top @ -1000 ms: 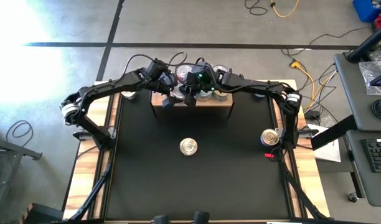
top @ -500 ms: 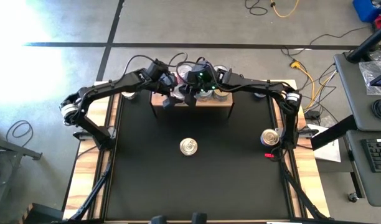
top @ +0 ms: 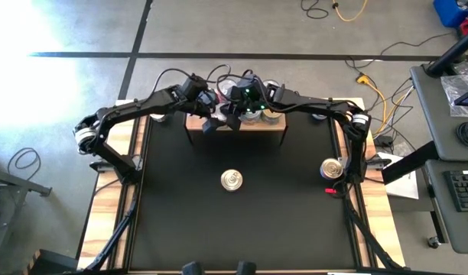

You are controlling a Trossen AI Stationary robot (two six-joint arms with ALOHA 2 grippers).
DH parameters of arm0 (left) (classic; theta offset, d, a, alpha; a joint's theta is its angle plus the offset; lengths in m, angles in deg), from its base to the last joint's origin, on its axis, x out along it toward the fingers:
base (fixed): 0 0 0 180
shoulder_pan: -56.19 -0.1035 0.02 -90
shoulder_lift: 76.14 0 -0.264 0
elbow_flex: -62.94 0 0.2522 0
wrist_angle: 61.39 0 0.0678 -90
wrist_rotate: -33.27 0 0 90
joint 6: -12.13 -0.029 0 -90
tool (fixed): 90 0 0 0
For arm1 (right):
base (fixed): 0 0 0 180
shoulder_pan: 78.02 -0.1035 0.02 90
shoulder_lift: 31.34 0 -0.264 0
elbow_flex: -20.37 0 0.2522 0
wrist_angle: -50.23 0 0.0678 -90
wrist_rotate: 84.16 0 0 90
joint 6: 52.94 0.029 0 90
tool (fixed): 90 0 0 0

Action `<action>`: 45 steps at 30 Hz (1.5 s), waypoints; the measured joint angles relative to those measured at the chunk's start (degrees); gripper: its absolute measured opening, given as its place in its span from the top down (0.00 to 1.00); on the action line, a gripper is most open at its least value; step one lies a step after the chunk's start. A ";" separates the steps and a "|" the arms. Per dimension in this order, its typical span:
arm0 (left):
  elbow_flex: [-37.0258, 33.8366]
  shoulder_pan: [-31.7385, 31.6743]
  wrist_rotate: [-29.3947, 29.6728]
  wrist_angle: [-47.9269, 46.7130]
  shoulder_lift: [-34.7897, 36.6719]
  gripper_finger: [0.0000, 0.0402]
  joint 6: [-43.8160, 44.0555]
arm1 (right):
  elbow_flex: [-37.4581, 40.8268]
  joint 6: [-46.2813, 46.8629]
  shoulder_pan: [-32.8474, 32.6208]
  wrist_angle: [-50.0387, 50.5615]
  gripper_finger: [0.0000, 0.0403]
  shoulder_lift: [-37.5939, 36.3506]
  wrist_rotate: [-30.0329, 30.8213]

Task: Stack canned seafood by type on shelf
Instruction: Stack the white green tuna can on top of the white green tuna can on the shelf

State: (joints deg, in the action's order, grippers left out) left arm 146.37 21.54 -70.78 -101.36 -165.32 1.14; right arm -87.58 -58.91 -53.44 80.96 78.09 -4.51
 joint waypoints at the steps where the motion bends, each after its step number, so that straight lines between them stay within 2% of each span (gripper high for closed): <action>1: 0.00 0.00 0.08 0.09 -0.01 0.02 0.01 | 0.02 0.02 0.00 0.04 0.97 0.00 0.00; 12: -0.31 0.26 2.18 1.63 0.20 0.01 0.85 | 0.20 -0.05 -0.04 0.67 0.97 0.00 0.49; 15: -2.47 0.43 2.00 6.45 0.24 0.01 -0.61 | 0.27 -0.22 -0.01 1.21 0.97 -0.01 0.83; 21: -8.71 0.47 1.68 16.62 0.44 0.01 3.82 | 0.33 -1.25 0.13 2.13 0.97 -0.22 1.02; 28: -12.22 0.76 1.27 24.81 0.59 0.01 3.66 | 0.35 -1.79 0.24 2.79 0.97 -0.24 1.55; 37: -24.61 1.06 -0.07 49.60 0.68 0.01 8.07 | 0.28 -2.97 0.35 6.51 0.97 -0.28 1.49; 40: -26.24 1.13 -0.47 51.43 1.19 0.01 8.35 | 0.28 -2.07 0.33 6.91 0.97 -0.28 1.22; 45: -26.25 1.13 -0.76 48.63 2.69 0.01 7.19 | 0.28 -1.54 0.30 6.88 0.97 -0.26 0.87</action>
State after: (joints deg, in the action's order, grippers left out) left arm 120.12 22.67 -71.54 -52.72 -162.64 8.33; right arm -87.30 -60.46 -53.14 87.85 77.83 -3.64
